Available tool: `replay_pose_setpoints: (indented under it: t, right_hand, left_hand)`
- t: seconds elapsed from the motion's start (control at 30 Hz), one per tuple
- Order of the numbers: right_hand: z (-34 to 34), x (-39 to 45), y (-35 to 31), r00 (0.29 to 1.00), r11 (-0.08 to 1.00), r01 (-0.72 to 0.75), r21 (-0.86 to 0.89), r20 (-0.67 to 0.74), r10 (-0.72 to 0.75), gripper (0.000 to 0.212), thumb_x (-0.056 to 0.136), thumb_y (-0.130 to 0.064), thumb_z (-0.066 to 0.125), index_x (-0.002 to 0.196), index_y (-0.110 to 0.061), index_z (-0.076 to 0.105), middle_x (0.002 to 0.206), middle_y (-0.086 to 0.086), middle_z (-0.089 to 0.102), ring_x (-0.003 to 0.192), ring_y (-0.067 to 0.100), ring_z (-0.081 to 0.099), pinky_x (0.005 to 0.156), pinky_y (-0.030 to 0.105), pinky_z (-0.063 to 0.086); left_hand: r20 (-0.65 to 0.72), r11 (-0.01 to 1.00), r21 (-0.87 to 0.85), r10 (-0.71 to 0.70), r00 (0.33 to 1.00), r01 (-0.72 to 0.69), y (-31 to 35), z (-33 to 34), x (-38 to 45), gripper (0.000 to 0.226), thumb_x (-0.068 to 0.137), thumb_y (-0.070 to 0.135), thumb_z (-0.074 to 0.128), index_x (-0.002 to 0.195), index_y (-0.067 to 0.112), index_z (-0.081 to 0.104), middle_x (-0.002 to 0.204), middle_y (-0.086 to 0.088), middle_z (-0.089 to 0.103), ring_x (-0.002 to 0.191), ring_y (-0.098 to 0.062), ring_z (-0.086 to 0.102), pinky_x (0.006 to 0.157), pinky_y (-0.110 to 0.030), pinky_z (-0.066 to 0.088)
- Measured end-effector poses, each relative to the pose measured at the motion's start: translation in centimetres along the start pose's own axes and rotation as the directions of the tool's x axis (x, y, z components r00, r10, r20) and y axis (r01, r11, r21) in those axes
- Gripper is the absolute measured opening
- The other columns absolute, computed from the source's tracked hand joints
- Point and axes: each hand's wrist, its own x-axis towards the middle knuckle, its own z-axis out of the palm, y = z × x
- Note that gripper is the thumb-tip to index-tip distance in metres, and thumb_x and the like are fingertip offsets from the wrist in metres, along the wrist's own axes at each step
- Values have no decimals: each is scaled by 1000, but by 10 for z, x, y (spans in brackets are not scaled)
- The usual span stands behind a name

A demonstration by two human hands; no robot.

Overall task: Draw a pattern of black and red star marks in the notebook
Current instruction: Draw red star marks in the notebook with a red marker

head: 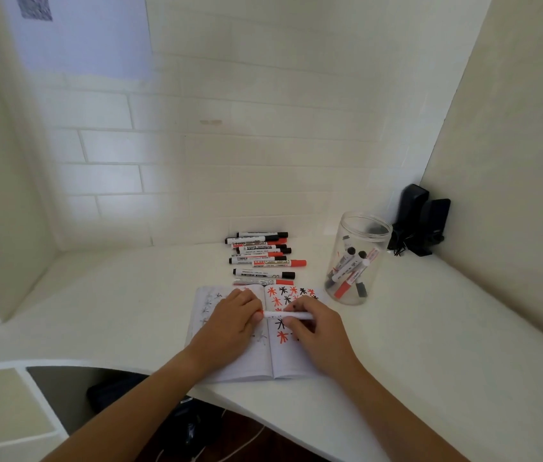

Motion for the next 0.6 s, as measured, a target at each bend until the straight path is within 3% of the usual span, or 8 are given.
replay_pose_setpoints:
  t: [0.13,0.33,0.5,0.6]
  right_hand:
    - [2,1,-2,999,999,39,-29,-8,-40,9,92,-11,73,92,-19,70,78,-8,68,68,10,64,64,18,50]
    - [7,0,-2,993,991,112,-69,-34,-115,8,90,-14,74,89,-21,69,78,-9,66,72,11,61,65,22,49]
    - [7,-1,-2,987,985,146,-86,-53,-151,5,90,-14,76,92,-16,72,82,-7,67,75,9,61,65,14,46]
    - [8,-2,-3,982,980,176,-90,-54,-181,4,88,-17,75,91,-17,73,80,-9,66,73,10,60,63,19,47]
  left_hand:
    - [10,1000,-1,2,1000,-2,-2,1,0,40,106,48,23,96,24,53,101,16,47,94,-8,41,85,-31,41]
    - [2,998,-49,31,1000,-31,-5,3,2,48,106,51,20,96,21,56,100,13,50,94,-10,42,86,-29,38]
    - [9,994,-103,41,999,-40,-6,2,3,53,106,53,20,95,20,59,99,14,50,95,-9,42,87,-29,38]
    - [10,988,-150,41,999,-39,-7,1,3,57,105,56,20,96,18,62,101,15,52,97,-10,43,90,-29,37]
